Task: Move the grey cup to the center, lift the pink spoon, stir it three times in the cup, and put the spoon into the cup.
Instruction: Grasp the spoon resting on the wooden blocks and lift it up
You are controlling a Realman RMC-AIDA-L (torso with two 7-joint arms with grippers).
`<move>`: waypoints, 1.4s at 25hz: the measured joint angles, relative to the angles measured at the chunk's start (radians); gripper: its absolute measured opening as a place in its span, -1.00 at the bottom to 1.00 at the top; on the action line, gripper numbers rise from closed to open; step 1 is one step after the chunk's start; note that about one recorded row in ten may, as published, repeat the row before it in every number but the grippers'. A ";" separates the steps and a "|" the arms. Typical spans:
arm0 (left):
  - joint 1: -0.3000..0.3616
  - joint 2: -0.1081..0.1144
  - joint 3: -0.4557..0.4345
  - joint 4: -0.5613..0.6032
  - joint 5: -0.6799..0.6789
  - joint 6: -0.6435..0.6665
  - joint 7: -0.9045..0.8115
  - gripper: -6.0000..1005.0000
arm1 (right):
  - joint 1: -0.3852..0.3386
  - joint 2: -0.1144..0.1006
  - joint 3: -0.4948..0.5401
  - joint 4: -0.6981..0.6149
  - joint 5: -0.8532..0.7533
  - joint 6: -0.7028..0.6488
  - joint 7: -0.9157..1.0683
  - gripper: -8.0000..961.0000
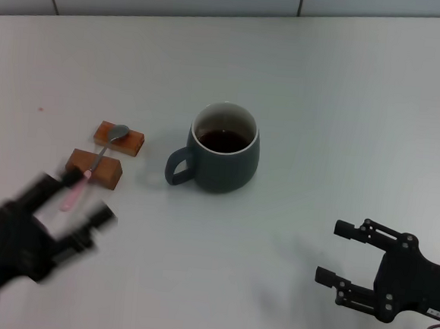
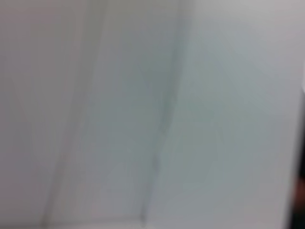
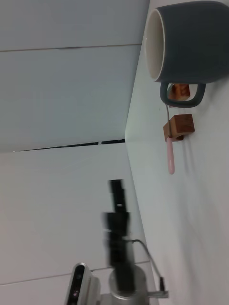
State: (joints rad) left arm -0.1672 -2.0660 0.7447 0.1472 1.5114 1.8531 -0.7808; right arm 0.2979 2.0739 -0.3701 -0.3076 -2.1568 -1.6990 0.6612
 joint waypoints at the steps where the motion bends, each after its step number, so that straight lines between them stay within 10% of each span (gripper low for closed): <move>1: 0.006 0.001 -0.101 -0.046 -0.029 0.061 -0.133 0.58 | 0.002 0.000 -0.001 -0.001 0.000 0.003 0.000 0.57; 12: 0.057 0.004 -0.394 -0.070 -0.042 -0.013 -0.836 0.57 | 0.009 -0.001 -0.005 -0.021 0.000 0.008 0.004 0.57; 21: 0.081 0.005 -0.304 -0.062 -0.032 -0.182 -1.202 0.56 | 0.018 -0.001 -0.006 -0.024 0.000 0.010 0.006 0.57; 35: 0.088 0.005 -0.181 -0.057 -0.031 -0.272 -1.278 0.55 | 0.025 -0.002 -0.007 -0.040 -0.001 0.011 0.038 0.57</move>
State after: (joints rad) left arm -0.0794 -2.0612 0.5634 0.0905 1.4804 1.5815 -2.0585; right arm 0.3227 2.0723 -0.3767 -0.3477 -2.1574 -1.6884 0.6995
